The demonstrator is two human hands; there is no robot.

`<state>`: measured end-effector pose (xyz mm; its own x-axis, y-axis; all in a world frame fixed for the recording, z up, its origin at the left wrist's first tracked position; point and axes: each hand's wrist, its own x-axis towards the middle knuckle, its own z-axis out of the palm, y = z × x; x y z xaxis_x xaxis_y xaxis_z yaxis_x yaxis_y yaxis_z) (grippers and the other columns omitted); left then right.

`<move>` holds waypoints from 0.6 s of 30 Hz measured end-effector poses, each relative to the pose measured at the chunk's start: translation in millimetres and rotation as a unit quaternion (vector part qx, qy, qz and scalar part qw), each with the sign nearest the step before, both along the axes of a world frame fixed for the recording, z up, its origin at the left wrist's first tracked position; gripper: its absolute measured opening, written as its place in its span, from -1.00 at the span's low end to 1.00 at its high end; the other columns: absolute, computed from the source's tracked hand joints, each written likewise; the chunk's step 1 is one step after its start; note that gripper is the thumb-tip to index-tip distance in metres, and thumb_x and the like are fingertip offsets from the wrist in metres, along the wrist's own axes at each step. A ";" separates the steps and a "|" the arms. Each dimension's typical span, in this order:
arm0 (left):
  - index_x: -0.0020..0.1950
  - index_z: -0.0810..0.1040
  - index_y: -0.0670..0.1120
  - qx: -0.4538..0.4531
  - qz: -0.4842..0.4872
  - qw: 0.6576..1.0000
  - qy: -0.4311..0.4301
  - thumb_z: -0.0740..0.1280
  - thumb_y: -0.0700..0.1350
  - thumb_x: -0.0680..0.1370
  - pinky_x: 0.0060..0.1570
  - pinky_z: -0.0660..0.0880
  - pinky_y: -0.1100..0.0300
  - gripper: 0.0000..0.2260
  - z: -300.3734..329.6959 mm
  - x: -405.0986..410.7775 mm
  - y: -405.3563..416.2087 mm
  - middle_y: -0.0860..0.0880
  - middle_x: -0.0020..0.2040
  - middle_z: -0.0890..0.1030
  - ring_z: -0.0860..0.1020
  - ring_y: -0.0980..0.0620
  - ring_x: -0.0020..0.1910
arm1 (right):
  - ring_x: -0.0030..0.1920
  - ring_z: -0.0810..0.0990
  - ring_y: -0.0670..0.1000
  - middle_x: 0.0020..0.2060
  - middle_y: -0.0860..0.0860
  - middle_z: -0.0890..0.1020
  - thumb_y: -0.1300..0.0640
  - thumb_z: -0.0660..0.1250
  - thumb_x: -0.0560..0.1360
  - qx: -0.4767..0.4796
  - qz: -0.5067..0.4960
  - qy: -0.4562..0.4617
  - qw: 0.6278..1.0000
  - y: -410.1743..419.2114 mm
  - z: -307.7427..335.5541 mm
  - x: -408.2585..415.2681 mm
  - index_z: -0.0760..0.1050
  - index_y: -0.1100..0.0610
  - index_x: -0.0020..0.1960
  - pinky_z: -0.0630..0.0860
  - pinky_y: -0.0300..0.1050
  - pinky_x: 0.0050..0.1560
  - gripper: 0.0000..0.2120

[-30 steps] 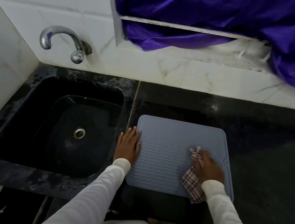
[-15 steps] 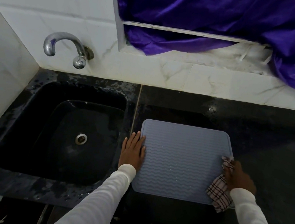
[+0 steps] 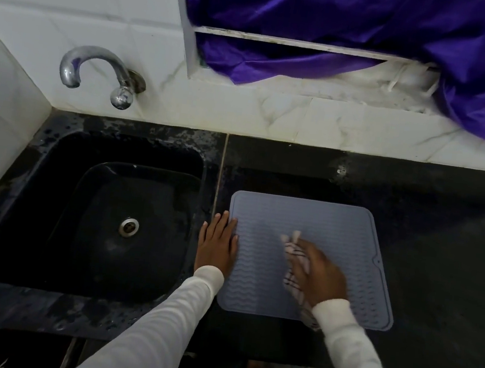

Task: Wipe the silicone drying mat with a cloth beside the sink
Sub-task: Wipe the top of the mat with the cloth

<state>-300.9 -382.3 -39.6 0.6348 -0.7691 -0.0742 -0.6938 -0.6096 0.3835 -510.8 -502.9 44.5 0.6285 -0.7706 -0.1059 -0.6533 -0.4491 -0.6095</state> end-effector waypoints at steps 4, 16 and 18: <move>0.59 0.12 0.06 -0.001 -0.005 1.000 -0.001 0.00 0.06 0.68 0.53 -0.22 0.04 -0.55 1.1 0.6 0.1 0.02 0.61 0.08 -0.02 0.04 0.58 | 0.19 0.56 0.02 0.30 -0.11 0.53 -0.23 0.15 0.57 -0.040 0.101 0.055 0.993 43.5 -18.2 52.5 0.35 -0.17 0.40 0.52 -0.04 0.15 -0.57; 0.59 0.14 0.04 -0.016 -0.012 1.000 0.012 -0.22 0.17 0.58 0.55 -0.20 0.02 -0.39 2.8 0.9 2.7 0.00 0.60 0.10 0.00 0.03 0.58 | 0.14 0.60 0.08 0.32 -0.04 0.51 -0.27 0.09 0.54 -0.031 0.032 0.147 0.988 33.2 -46.5 15.4 0.25 -0.20 0.46 0.52 -0.01 0.06 -0.50; 0.59 0.14 0.03 -0.016 -0.013 1.000 0.011 -0.24 0.17 0.58 0.55 -0.21 0.03 -0.39 3.6 0.3 2.6 0.00 0.60 0.10 -0.01 0.02 0.59 | 0.14 0.60 0.09 0.29 -0.03 0.53 -0.28 0.09 0.54 -0.018 0.000 0.150 0.989 21.4 -45.7 -0.9 0.23 -0.22 0.46 0.53 0.02 0.09 -0.50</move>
